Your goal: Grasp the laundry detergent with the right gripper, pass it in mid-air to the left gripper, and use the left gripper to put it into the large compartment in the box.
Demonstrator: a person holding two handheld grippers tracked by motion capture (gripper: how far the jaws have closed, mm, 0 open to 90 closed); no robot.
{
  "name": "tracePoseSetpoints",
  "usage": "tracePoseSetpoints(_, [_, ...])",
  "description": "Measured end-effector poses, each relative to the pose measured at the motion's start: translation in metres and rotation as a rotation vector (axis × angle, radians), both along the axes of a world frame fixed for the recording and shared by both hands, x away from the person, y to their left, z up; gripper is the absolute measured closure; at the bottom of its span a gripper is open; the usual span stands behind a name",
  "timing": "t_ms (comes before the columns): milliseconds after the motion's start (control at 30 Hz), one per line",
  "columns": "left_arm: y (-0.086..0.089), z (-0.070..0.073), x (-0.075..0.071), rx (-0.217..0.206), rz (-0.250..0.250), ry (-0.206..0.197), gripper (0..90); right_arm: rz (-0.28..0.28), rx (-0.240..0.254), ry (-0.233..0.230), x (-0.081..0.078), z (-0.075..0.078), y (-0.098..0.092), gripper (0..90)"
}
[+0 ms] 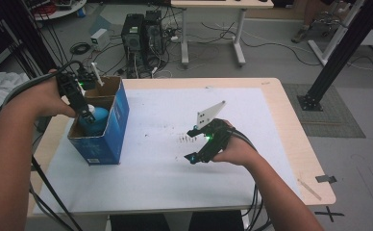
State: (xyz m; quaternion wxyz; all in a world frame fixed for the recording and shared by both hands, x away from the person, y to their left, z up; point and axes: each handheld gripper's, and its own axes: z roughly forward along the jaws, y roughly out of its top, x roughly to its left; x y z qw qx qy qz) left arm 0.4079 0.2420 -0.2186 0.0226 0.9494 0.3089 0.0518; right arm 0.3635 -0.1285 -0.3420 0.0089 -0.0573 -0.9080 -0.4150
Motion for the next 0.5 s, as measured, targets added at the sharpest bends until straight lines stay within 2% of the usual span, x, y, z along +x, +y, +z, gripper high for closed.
tracePoseSetpoints(267, [-0.022,0.016,-0.006,0.011,-0.069,-0.012,15.1,0.001,-0.024,-0.006,0.000,0.006,-0.004,13.4])
tracePoseSetpoints(333, [-0.030,0.019,-0.008,0.007,-0.108,-0.016,13.4,-0.002,-0.033,-0.005,0.001,0.007,-0.005,13.4])
tracePoseSetpoints(367, [-0.030,0.019,-0.008,0.007,-0.108,-0.016,12.9,-0.002,-0.033,-0.005,0.001,0.007,-0.005,13.4])
tracePoseSetpoints(433, [-0.040,0.020,-0.011,-0.001,-0.157,-0.011,12.3,-0.008,-0.048,-0.005,0.001,0.011,-0.008,13.4])
tracePoseSetpoints(500, [-0.043,0.020,-0.011,0.000,-0.168,-0.012,12.3,-0.010,-0.052,-0.005,0.002,0.013,-0.009,13.4])
